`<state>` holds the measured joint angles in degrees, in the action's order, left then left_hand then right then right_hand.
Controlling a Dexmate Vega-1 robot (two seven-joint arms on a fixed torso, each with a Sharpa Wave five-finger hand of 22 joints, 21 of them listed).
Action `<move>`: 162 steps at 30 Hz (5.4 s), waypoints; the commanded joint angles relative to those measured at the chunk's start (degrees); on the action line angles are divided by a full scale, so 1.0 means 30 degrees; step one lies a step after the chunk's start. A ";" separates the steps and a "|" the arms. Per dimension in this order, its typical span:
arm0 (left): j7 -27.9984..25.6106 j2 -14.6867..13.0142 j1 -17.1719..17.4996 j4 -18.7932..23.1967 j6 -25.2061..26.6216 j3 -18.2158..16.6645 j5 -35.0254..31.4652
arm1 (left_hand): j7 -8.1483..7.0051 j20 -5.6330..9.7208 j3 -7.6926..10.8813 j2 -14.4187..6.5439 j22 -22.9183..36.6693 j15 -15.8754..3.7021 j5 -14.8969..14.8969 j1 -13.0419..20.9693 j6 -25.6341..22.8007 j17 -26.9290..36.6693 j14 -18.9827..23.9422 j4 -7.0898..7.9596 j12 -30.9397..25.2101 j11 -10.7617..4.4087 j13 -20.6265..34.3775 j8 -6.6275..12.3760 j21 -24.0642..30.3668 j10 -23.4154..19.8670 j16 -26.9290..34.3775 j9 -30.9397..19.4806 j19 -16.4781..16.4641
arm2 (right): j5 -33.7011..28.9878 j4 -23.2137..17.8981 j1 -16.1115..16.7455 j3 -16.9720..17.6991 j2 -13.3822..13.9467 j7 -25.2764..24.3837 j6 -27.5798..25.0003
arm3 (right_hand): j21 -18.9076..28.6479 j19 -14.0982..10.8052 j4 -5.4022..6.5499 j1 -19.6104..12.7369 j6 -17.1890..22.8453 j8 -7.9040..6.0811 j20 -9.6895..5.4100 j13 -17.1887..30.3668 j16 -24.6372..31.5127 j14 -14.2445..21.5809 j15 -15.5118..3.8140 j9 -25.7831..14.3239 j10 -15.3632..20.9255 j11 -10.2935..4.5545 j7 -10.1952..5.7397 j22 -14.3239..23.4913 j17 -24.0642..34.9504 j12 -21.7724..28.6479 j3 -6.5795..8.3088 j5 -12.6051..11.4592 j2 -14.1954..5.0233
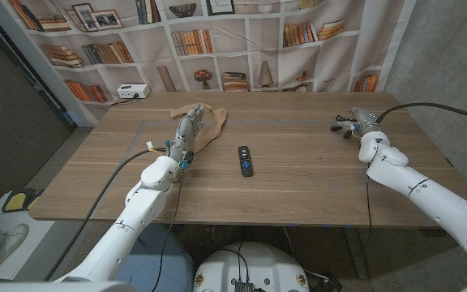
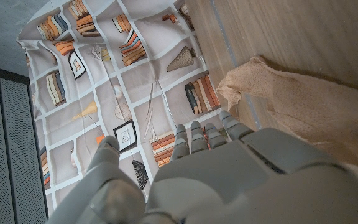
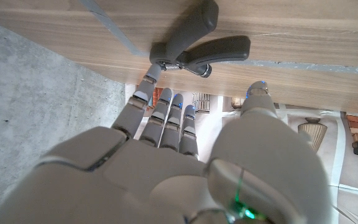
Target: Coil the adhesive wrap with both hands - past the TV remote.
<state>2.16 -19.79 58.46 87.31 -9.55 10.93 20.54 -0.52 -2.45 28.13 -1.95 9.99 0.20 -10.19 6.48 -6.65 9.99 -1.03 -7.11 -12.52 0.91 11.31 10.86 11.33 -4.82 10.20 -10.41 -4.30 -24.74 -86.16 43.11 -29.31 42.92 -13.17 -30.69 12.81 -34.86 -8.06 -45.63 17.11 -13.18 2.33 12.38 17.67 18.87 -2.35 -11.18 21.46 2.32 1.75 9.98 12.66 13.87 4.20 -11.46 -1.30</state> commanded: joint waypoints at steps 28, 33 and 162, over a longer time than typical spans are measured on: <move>-0.0273 -0.0005 0.0368 0.0455 0.0025 0.0132 -0.0058 | -0.0105 -0.0041 -0.0036 -0.0255 0.0082 -0.0020 -0.0060 0.0131 -0.0068 0.0045 -0.0093 -0.0107 -0.0084 0.0074 0.0083 0.0009 -0.0009 -0.0138 0.0085 -0.0045 -0.0026 | -0.0047 0.0120 -0.0319 -0.0312 0.0002 0.0739 -0.1428 | 0.0451 -0.1552 0.0192 -0.0115 0.1645 -0.0341 0.0010 -0.0030 0.0922 0.2018 -0.0066 -0.0060 0.2179 0.0352 0.0772 0.0177 0.0345 0.0471 -0.0091 -0.0047 -0.0116; -0.0286 -0.0020 0.0424 0.0443 -0.0034 0.0088 -0.0027 | -0.0111 -0.0067 -0.0041 -0.0254 0.0082 -0.0019 -0.0059 0.0133 -0.0090 0.0046 -0.0083 -0.0110 -0.0083 0.0100 0.0083 0.0017 -0.0006 -0.0144 0.0090 -0.0045 -0.0031 | -0.0143 0.0048 -0.0367 -0.0411 -0.0023 0.0846 -0.1697 | 0.0511 -0.1800 0.0187 -0.0160 0.2030 -0.0422 -0.0125 -0.0050 0.1177 0.2502 -0.0390 -0.0063 0.2665 0.0199 0.0702 0.0197 0.0454 0.0562 -0.0087 -0.0052 -0.0150; -0.0293 -0.0268 0.0919 0.0432 -0.0368 -0.0124 0.0361 | -0.0400 -0.0041 -0.0094 -0.0377 0.0082 -0.0056 -0.0060 0.0321 0.0830 0.0044 -0.0105 -0.0168 -0.0083 0.0034 0.0107 0.0004 0.0001 -0.0275 0.0085 -0.0027 -0.0025 | -0.1263 0.3615 -0.4607 -0.4050 -0.2345 0.4590 -0.7768 | 0.1072 -0.3786 0.2300 0.3890 0.3919 -0.0282 0.0025 -0.0068 0.1526 0.4634 0.0250 -0.0095 0.4968 0.0715 0.1553 0.0418 0.0850 0.0261 -0.1689 -0.0489 -0.0468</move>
<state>1.45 -20.74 61.34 88.74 -10.80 10.49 21.85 -1.64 -2.46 27.89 -2.71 9.99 0.20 -10.19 7.24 -3.88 9.98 -1.03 -7.35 -12.52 1.33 11.30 10.59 11.33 -5.22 10.20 -10.41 -4.29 -28.16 -77.14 30.86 -39.95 36.33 -1.35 -53.74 15.71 -45.52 -1.56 -34.50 27.97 -14.15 2.35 12.00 22.15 32.00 -1.51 -11.31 35.49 4.40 6.45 11.22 15.06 14.77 -0.87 -12.57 -2.63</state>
